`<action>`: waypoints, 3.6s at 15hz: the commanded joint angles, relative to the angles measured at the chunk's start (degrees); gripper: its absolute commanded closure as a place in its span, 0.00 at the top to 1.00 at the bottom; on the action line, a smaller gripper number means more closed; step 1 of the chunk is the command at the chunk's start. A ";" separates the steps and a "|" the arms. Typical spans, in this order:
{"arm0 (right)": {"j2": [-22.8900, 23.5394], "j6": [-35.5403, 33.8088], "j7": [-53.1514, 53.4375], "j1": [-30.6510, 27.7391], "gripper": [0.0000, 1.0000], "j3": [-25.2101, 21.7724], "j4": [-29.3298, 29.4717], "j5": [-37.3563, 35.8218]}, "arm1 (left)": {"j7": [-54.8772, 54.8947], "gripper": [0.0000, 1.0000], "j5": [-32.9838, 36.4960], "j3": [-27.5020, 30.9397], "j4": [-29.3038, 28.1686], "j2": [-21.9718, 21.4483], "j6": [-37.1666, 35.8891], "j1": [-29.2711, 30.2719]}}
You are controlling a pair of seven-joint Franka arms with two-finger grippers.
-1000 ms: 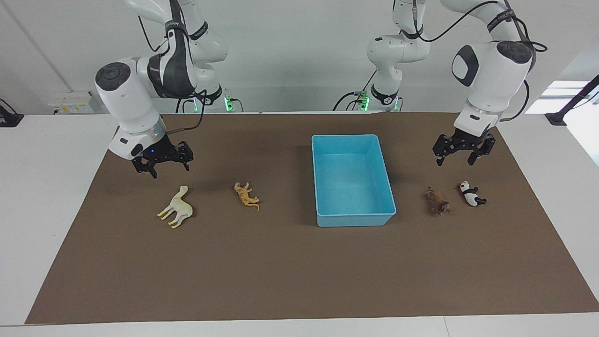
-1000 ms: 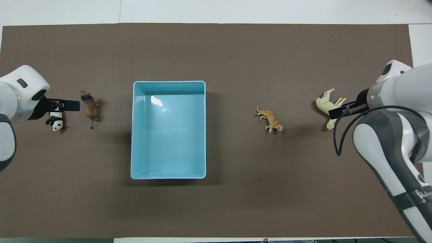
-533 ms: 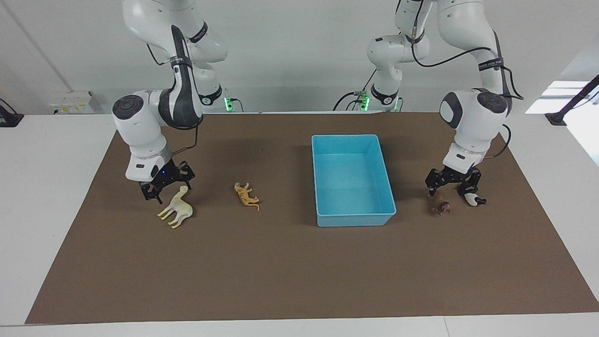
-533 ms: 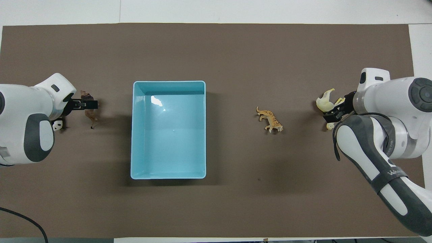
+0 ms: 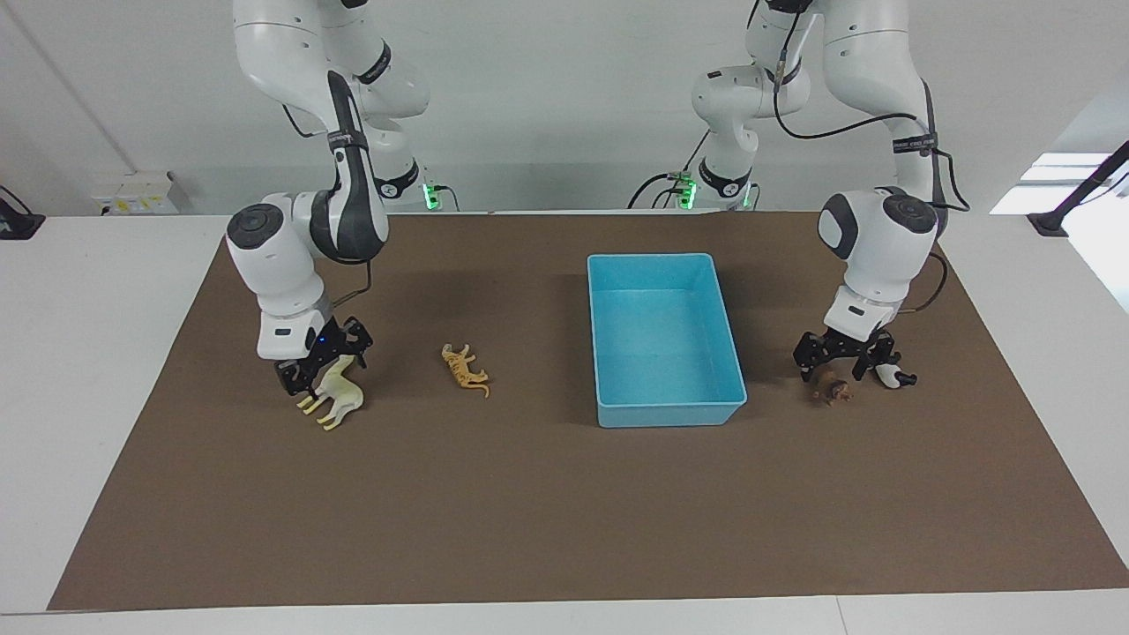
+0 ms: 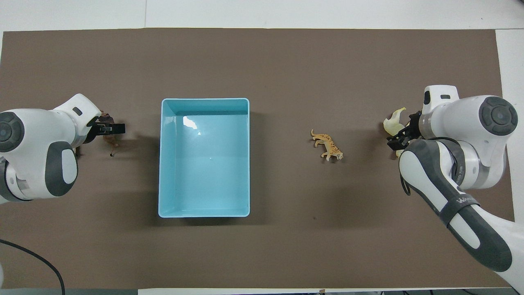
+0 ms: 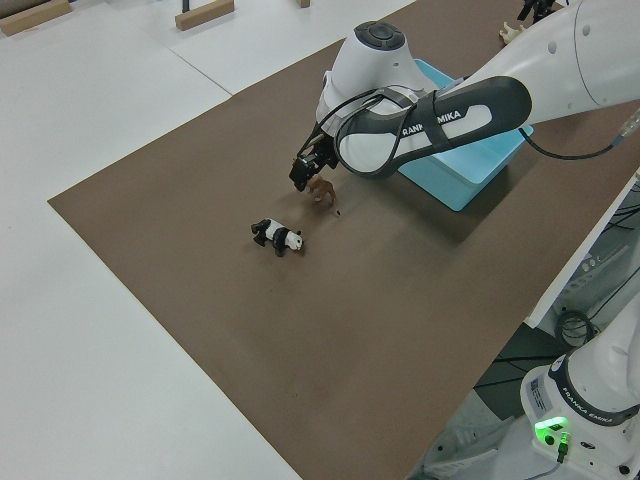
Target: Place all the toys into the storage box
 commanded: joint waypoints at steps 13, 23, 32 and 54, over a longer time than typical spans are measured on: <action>2.49 2.26 2.83 -0.32 0.41 0.27 -0.78 0.60 | -22.73 0.00 -0.46 -0.77 19.57 -4.49 -33.02 -9.18; -0.22 -4.65 3.96 -0.23 0.00 0.10 3.95 0.25 | -42.81 1.00 -0.03 -0.68 7.28 -12.95 -29.91 -23.62; -0.32 -36.24 54.62 24.78 0.00 0.71 31.73 -2.57 | -7.47 1.00 5.34 -0.24 9.50 -11.90 -23.27 0.60; 19.55 -44.66 73.88 32.14 1.00 0.18 57.14 -4.59 | 9.13 1.00 5.42 -0.06 2.46 6.21 6.03 13.56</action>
